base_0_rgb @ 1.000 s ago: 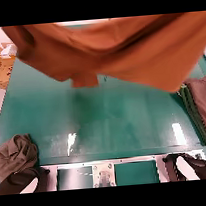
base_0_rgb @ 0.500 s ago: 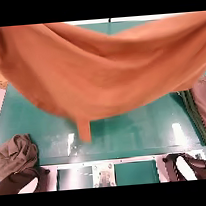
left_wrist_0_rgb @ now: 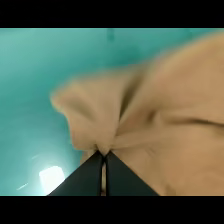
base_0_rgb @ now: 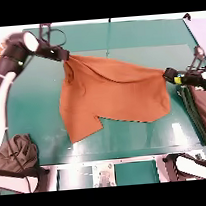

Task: Fold the shirts.

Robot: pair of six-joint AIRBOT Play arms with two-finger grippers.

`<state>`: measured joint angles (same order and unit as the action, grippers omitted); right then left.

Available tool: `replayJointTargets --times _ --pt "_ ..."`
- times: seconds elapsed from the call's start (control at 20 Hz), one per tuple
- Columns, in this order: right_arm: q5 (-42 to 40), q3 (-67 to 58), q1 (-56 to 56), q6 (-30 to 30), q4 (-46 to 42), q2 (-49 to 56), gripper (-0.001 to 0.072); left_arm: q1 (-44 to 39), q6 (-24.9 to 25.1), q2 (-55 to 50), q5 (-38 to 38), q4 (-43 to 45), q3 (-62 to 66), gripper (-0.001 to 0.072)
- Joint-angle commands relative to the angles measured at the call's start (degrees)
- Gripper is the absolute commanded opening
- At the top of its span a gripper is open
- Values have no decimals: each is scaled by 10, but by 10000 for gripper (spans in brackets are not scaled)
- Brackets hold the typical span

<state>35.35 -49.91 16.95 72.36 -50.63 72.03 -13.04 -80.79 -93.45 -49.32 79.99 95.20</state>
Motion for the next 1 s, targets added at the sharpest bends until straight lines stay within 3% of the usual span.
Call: replayJointTargets --times 0.0,0.05,0.1,0.3,0.5,0.6,0.7,0.95 --pt "-9 -47 1 -38 26 106 81 2 -9 -47 31 -31 5 498" --pt "7 -70 1 -45 18 107 232 8 -9 -47 -10 -27 32 541" --pt "34 -93 3 -45 -2 102 299 17 -8 -47 -63 -23 66 541" --pt "191 -137 44 -23 -37 49 292 81 -8 -47 -291 -3 178 541" --pt "224 -42 95 3 -37 -37 257 153 -18 -46 -421 -21 103 541" --pt "224 23 132 23 -41 -84 284 170 -17 -46 -429 -24 25 541" --pt "231 75 168 40 -40 -117 362 173 -16 -46 -412 -35 -55 541" --pt "243 162 189 50 -39 -142 363 171 21 -47 -308 -152 -206 540"
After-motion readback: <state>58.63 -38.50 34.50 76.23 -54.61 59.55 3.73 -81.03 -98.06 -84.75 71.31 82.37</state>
